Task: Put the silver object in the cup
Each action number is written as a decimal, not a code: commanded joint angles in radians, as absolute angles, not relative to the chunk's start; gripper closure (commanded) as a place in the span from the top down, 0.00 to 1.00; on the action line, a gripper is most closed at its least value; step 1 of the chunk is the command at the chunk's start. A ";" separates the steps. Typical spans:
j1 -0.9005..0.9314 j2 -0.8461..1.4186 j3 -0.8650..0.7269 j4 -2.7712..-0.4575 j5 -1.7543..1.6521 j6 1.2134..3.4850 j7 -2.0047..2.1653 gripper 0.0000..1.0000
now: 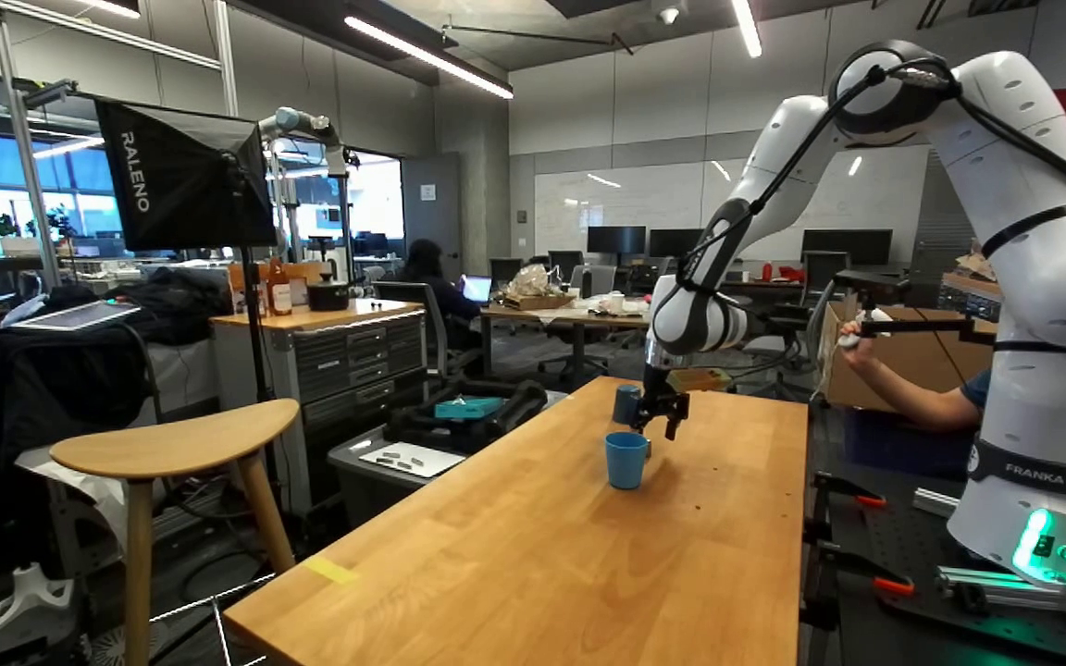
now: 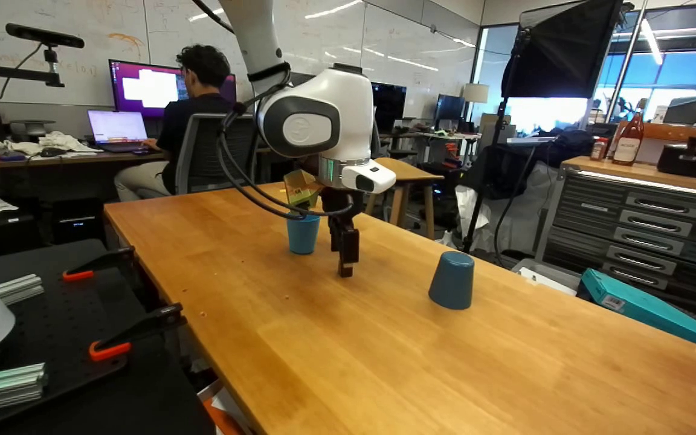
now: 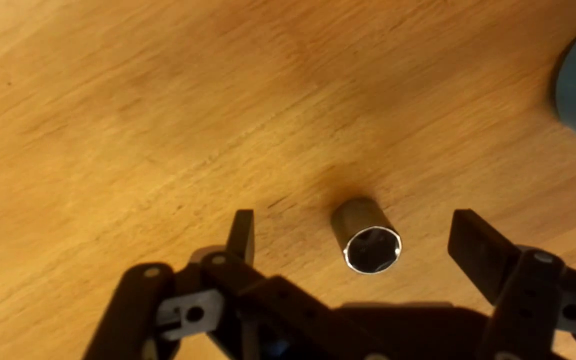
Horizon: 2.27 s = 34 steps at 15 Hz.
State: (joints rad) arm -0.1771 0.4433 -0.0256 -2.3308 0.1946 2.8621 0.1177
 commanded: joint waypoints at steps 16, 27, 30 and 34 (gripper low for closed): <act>-0.272 0.322 0.086 -2.346 0.223 2.763 -0.039 0.10; -0.204 0.159 0.086 -2.287 0.564 2.452 -0.265 0.10; -0.193 0.223 0.065 -2.280 0.580 2.467 -0.268 0.10; -0.211 0.297 0.066 -2.246 0.637 2.466 -0.289 0.10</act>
